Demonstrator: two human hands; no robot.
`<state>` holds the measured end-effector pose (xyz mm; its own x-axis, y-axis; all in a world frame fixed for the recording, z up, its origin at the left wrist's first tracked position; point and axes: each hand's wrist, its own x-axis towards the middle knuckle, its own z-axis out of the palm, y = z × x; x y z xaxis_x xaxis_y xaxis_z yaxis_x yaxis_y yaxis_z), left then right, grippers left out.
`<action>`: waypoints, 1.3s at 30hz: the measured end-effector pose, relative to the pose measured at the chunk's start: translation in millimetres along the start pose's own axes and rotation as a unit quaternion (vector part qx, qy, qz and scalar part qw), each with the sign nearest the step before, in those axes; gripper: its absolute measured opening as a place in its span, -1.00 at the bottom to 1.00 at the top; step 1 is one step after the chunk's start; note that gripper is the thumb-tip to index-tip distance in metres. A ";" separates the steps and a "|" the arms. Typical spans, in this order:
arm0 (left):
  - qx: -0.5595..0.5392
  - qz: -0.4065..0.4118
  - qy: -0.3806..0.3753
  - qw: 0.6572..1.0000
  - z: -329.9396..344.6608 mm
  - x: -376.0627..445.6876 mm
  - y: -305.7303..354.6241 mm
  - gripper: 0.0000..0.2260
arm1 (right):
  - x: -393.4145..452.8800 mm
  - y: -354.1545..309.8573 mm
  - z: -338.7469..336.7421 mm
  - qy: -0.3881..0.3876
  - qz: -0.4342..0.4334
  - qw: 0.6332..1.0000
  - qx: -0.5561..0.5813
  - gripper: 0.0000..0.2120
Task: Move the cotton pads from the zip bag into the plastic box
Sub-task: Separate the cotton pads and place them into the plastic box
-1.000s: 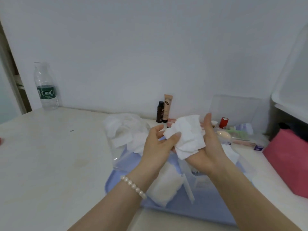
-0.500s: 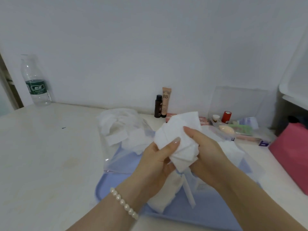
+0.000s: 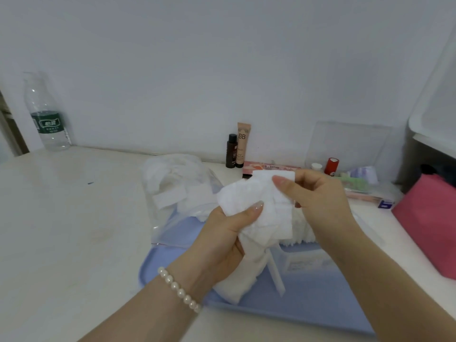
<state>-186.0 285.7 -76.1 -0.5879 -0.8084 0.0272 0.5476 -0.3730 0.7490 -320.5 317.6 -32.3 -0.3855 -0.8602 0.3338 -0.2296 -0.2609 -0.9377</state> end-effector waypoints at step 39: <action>0.054 -0.097 -0.047 0.993 -1.8 -0.6 -0.7 -0.66 | 0.0 -10.8 -9.3 -0.140 -0.014 0.985 -0.100 -0.81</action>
<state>-185.0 285.7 -77.8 -0.7320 -0.6782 -0.0652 0.3559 -0.4622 0.8122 -326.3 324.5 -21.2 -0.1216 -0.9485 0.2924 -0.4193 -0.2180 -0.8813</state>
